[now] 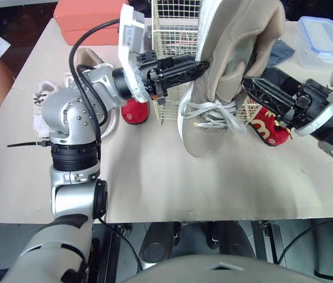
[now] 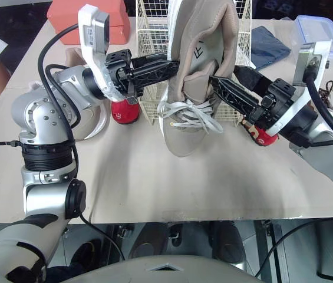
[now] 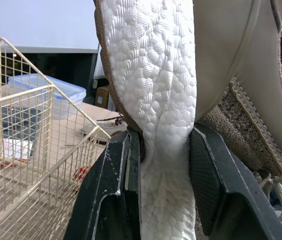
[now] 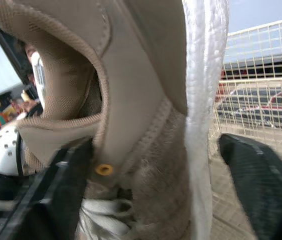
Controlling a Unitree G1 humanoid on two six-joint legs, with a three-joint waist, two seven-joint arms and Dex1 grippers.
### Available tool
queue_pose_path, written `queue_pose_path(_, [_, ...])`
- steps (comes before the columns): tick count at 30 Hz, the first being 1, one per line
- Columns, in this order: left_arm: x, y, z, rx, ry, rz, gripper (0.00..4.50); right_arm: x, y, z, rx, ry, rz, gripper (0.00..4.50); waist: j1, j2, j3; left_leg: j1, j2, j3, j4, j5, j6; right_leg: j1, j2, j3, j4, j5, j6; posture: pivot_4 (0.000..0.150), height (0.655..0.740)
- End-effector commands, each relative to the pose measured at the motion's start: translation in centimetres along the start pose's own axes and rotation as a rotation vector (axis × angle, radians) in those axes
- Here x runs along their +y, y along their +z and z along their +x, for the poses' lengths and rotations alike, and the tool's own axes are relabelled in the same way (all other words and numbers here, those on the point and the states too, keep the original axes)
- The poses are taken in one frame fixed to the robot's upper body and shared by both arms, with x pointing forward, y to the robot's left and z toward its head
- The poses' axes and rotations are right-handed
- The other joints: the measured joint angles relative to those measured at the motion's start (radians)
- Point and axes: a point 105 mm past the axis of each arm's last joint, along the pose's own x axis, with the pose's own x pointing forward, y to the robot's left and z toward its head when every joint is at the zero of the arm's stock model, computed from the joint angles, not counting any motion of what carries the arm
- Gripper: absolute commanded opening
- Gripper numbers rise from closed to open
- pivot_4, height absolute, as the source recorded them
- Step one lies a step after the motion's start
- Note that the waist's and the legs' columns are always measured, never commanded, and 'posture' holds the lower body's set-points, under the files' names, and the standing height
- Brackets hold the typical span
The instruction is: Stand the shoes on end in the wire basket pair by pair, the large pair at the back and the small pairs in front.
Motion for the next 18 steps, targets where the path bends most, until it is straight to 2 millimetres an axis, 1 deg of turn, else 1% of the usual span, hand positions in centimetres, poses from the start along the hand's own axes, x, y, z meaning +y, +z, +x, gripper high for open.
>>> queue_pose_path(1, [-2.1,2.0,0.6,-0.057,-0.12,0.025,1.03,-0.7,0.7,0.1,-0.027,-0.061,-0.021,2.01,0.0,0.0,0.0,0.0,0.0,0.0,0.0,0.0,0.0,0.0,0.0,0.0,0.0,0.0,0.0,0.15,0.74])
queue_pose_path(2, [-2.1,2.0,0.6,-0.056,-0.126,0.019,1.03,-0.7,0.7,0.2,-0.029,-0.061,-0.018,1.35,0.0,0.0,0.0,0.0,0.0,0.0,0.0,0.0,0.0,0.0,0.0,0.0,0.0,0.0,0.0,0.15,0.74])
queue_pose_path(3, [-2.2,2.0,0.6,-0.055,-0.132,0.018,1.03,-0.7,0.8,0.2,-0.033,-0.059,-0.014,1.16,0.0,0.0,0.0,0.0,0.0,0.0,0.0,0.0,0.0,0.0,0.0,0.0,0.0,0.0,0.0,0.15,0.74])
queue_pose_path(4, [-2.3,1.9,0.6,-0.054,-0.133,0.018,1.03,-0.6,0.8,0.3,-0.036,-0.057,-0.012,0.76,0.0,0.0,0.0,0.0,0.0,0.0,0.0,0.0,0.0,0.0,0.0,0.0,0.0,0.0,0.0,0.15,0.74])
queue_pose_path(5, [-2.3,1.9,0.6,-0.052,-0.133,0.018,1.03,-0.6,0.8,0.3,-0.039,-0.055,-0.012,0.48,0.0,0.0,0.0,0.0,0.0,0.0,0.0,0.0,0.0,0.0,0.0,0.0,0.0,0.0,0.0,0.15,0.74])
queue_pose_path(7, [-2.3,1.9,0.6,-0.05,-0.134,0.018,1.03,-0.4,0.9,0.3,-0.045,-0.051,-0.013,0.05,0.0,0.0,0.0,0.0,0.0,0.0,0.0,0.0,0.0,0.0,0.0,0.0,0.0,0.0,0.0,0.15,0.74])
queue_pose_path(10, [-1.9,2.2,0.4,-0.058,-0.118,0.002,1.03,-0.1,1.5,0.2,-0.07,-0.047,-0.015,0.05,0.0,0.0,0.0,0.0,0.0,0.0,0.0,0.0,0.0,0.0,0.0,0.0,0.0,0.0,0.0,0.15,0.74])
queue_pose_path(12, [-2.2,2.4,0.1,-0.05,-0.131,0.003,2.03,-0.1,2.0,0.0,-0.091,-0.049,-0.021,0.0,0.0,0.0,0.0,0.0,0.0,0.0,0.0,0.0,0.0,0.0,0.0,0.0,0.0,0.0,0.0,0.15,0.74])
queue_pose_path(13, [-2.4,2.6,-0.2,-0.042,-0.14,0.007,2.31,0.0,2.4,-0.2,-0.109,-0.051,-0.02,0.0,-0.001,0.0,0.0,0.0,0.0,0.0,0.0,0.0,0.0,0.0,0.0,0.0,0.0,0.0,0.0,0.15,0.74])
queue_pose_path(14, [-2.5,2.7,-0.3,-0.038,-0.146,0.01,2.86,0.0,2.7,-0.3,-0.12,-0.053,-0.019,0.0,-0.001,0.0,0.0,0.0,0.0,0.0,0.0,0.0,0.0,0.0,0.0,0.0,0.0,0.0,0.0,0.15,0.74])
queue_pose_path(16, [-1.8,3.6,-1.0,-0.057,-0.078,0.066,3.97,0.3,4.0,-0.6,-0.172,-0.05,-0.022,0.0,-0.001,0.0,0.0,0.0,0.0,0.0,0.0,0.0,0.0,0.0,0.0,0.0,0.0,0.0,0.0,0.15,0.74])
queue_pose_path(17, [-1.7,4.0,-1.4,-0.065,-0.067,0.075,4.17,0.5,4.7,-0.6,-0.199,-0.046,-0.023,0.0,-0.001,0.0,0.0,0.0,0.0,0.0,0.0,0.0,0.0,0.0,0.0,0.0,0.0,0.0,0.0,0.15,0.74])
queue_pose_path(18, [-1.9,4.2,-2.0,-0.052,-0.07,0.09,4.48,0.5,5.5,-0.7,-0.229,-0.052,-0.034,0.0,-0.004,0.0,0.0,0.0,0.0,0.0,0.0,0.0,0.0,0.0,0.0,0.0,0.0,0.0,0.0,0.15,0.74])
